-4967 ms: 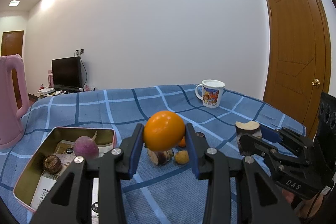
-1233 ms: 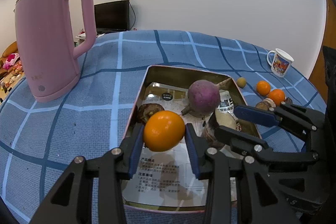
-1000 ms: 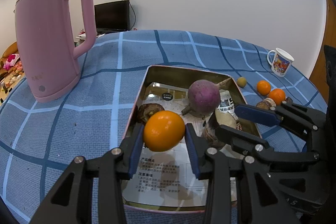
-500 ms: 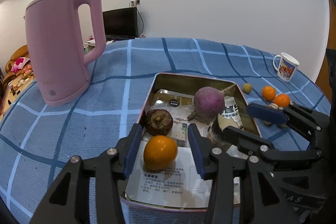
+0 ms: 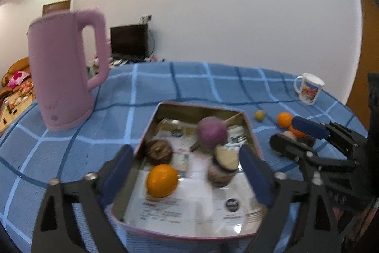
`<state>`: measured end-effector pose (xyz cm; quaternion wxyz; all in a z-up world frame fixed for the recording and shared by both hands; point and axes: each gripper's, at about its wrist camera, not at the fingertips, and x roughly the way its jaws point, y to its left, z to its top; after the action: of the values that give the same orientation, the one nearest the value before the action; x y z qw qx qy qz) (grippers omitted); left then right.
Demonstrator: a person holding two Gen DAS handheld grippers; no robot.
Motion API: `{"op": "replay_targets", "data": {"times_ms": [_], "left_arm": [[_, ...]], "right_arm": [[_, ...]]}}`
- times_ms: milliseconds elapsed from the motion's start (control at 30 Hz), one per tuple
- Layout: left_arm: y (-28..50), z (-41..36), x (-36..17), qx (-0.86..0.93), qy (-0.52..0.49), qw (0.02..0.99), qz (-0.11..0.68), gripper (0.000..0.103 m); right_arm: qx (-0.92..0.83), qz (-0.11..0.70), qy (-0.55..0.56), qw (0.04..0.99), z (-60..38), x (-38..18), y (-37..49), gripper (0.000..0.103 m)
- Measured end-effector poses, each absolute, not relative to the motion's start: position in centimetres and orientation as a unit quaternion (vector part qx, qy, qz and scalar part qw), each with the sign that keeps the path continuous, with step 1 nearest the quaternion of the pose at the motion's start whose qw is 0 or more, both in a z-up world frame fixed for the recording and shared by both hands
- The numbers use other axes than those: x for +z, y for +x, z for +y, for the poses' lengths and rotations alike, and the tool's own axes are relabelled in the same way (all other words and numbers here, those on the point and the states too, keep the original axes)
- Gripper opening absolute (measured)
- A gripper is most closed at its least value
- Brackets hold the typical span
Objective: Organize fruits
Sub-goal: 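Grasp the dark brown taro with the right tool while the left tool approaches the purple-skinned taro slice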
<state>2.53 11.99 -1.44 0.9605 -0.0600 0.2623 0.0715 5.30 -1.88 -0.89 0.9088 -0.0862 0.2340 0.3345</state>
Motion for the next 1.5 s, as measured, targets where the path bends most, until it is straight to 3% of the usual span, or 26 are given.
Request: {"op": "replay_targets", "data": {"times_ms": [400,933,967,1067,1333,1500], "left_arm": [[4.2,5.2,0.9,0.003,-0.033,0.967,0.253,0.1],[9.9,0.1,-2.3,-0.028,-0.001,0.949,0.313,0.1],[10.0,0.1,-2.4,-0.03,-0.004,0.948,0.316,0.1],[10.5,-0.1,-2.7,-0.041,-0.007,0.945,0.323,0.1],[11.6,-0.8,-3.6,-0.06,-0.009,0.937,0.344,0.092],[12.6,-1.3,-4.0,-0.071,-0.013,0.93,0.359,0.078]], "right_arm": [[0.185,0.263,-0.036,0.946,-13.1,-1.0,10.0,0.063],[0.22,0.366,-0.026,0.904,-13.1,-3.7,13.4,0.063],[0.221,0.375,-0.031,0.9,-12.8,-4.0,13.6,0.061],[0.222,0.387,-0.033,0.894,-12.6,-4.3,13.9,0.045],[0.212,0.367,-0.024,0.905,-13.3,-3.8,13.2,0.044],[0.195,0.352,-0.007,0.915,-14.2,-3.3,13.0,0.044]]}}
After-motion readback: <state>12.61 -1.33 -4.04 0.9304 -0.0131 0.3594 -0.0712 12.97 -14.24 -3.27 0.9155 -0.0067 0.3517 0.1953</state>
